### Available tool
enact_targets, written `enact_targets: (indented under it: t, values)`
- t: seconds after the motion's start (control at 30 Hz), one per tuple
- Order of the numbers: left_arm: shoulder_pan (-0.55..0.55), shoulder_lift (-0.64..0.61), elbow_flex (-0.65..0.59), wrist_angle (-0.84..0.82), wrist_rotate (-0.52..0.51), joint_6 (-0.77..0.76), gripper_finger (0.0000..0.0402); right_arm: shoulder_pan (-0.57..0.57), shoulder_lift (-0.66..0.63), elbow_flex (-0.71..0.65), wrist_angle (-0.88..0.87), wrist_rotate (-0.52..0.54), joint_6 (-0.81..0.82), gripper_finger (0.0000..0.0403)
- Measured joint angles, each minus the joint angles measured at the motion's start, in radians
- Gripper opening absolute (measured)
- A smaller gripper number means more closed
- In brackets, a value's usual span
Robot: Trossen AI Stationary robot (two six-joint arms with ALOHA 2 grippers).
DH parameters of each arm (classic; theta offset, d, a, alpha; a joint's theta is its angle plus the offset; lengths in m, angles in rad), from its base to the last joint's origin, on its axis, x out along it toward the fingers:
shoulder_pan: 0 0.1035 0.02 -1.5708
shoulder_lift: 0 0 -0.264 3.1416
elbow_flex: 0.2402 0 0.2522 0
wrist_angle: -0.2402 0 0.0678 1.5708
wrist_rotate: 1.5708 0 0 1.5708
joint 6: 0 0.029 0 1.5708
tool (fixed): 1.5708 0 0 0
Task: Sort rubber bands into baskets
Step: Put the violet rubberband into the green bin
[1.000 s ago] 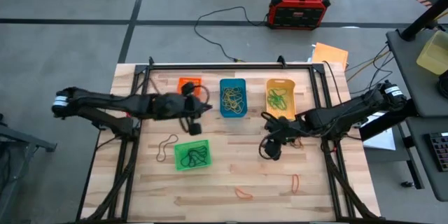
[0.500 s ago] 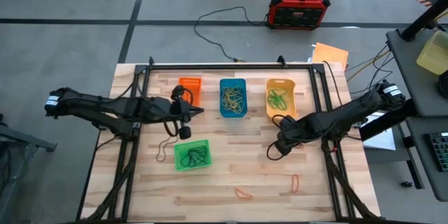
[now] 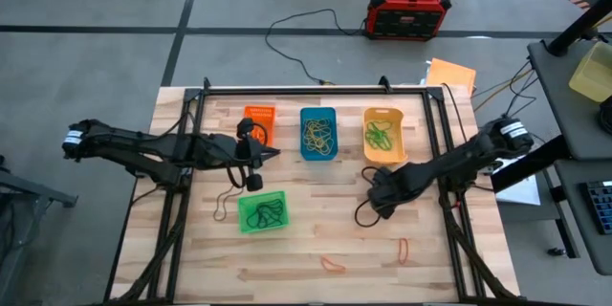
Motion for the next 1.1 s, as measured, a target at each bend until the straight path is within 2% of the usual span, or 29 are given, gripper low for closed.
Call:
enact_targets:
  t: [0.5, 0.63, 0.83, 1.1]
  values:
    - [0.0, 0.033, 0.0, 0.03, 0.0, 0.0, 0.0, -0.002, 0.098, -0.003, 0.022, -0.019, -0.09, 0.0195]
    - [0.0, 0.056, 0.0, 0.05, 0.001, 0.007, 0.0, -0.012, 0.12, -0.004, 0.045, -0.027, -0.142, 0.015]
    - [0.0, 0.071, 0.0, 0.106, -0.018, 0.011, 0.0, -0.048, 0.129, -0.005, 0.095, -0.051, -0.235, 0.003]
    - [0.0, 0.065, 0.0, 0.149, 0.023, 0.021, 0.0, -0.048, 0.037, 0.009, 0.149, 0.018, -0.296, 0.0009]
